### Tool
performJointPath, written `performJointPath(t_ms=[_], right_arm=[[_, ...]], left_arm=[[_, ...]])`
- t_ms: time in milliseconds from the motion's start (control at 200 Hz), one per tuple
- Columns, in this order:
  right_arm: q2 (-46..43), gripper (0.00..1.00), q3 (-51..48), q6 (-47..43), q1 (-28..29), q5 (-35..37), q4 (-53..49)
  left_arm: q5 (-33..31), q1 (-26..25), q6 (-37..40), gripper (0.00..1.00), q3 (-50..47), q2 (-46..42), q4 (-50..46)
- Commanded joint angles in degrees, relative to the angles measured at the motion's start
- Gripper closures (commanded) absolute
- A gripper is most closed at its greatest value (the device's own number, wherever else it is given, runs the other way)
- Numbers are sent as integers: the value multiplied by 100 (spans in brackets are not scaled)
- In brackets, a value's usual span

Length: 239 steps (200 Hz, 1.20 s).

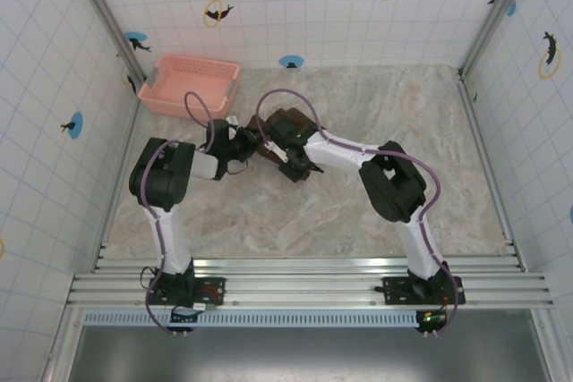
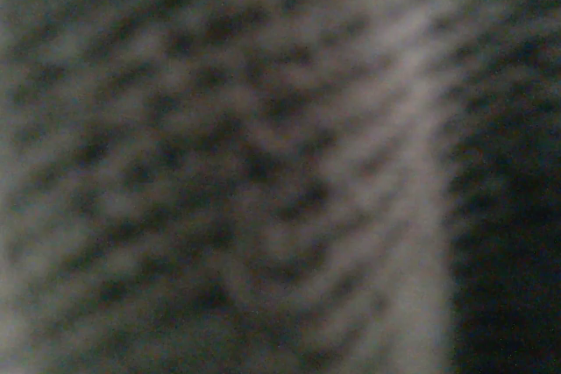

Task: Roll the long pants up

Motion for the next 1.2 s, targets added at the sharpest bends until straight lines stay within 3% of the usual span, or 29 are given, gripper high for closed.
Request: performJointPath(t_ms=[0, 70, 130, 400, 640, 896, 1191], right_arm=[[248, 50, -354, 12, 78, -521, -649], [17, 15, -353, 56, 84, -339, -612], [-220, 0, -353, 75, 92, -138, -590], [-908, 1, -203, 104, 218, 543, -547], [-879, 1, 390, 12, 607, 779, -471], [-67, 1, 1644, -159, 1244, 1184, -883], [914, 1, 2182, -254, 1421, 2575, -1331]], left_arm=[[-365, 129, 1042, 100, 456, -182, -3781], [-596, 122, 1284, 100, 917, -203, -4982], [-830, 129, 1417, 100, 1392, -137, -6070], [-1347, 108, 1761, 100, 3868, 806, -9417], [-1959, 75, 1822, 100, 5953, 1975, -11549], [-2339, 26, 1100, 100, 7153, 2944, -12675], [-2248, -98, 710, 100, 7206, 3048, -12423]])
